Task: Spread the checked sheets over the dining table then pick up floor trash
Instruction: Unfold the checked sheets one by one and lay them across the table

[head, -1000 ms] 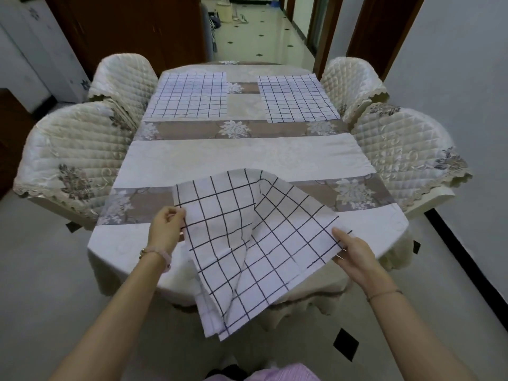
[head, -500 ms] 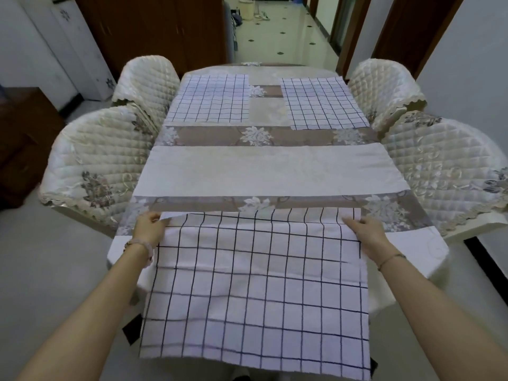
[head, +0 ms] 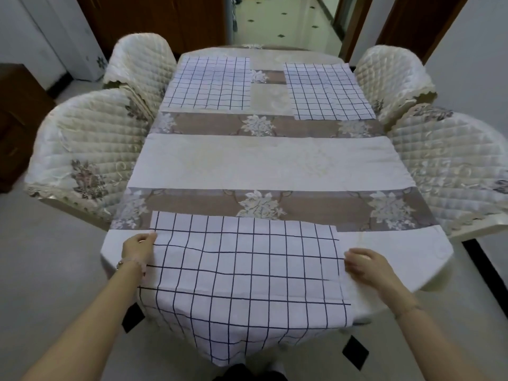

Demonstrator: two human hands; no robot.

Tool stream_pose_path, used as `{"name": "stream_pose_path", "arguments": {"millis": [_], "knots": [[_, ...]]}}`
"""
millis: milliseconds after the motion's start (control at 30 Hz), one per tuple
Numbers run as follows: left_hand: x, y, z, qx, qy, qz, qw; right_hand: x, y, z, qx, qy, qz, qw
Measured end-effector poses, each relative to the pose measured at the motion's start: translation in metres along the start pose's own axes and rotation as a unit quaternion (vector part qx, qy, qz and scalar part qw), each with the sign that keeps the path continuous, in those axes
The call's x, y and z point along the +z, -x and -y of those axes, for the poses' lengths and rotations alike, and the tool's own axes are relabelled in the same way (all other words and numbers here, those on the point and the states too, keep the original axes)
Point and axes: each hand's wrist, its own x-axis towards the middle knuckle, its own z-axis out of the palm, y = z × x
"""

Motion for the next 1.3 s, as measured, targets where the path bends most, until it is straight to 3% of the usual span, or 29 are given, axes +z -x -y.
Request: {"name": "stream_pose_path", "arguments": {"millis": [233,467,733,933,1300], "knots": [[-0.017,0.017,0.020,0.006,0.048,0.017,0.999,0.018,0.026,-0.037,-0.051,0.164,0.034,0.985],[-0.050,0.074,0.070,0.036,0.024,0.113,0.993,0.018,0.030,-0.042,-0.085,0.155,0.025,0.984],[-0.063,0.121,0.132,-0.035,0.028,0.131,0.990,0.016,0.039,-0.042,-0.112,0.123,0.038,0.985],[-0.085,0.145,0.138,-0.011,0.100,0.074,0.992,0.022,0.050,-0.029,-0.142,0.107,0.060,0.982],[-0.179,0.200,0.162,0.027,0.286,-0.153,0.946,0.122,0.088,0.056,-0.258,0.086,0.195,0.942]]}}
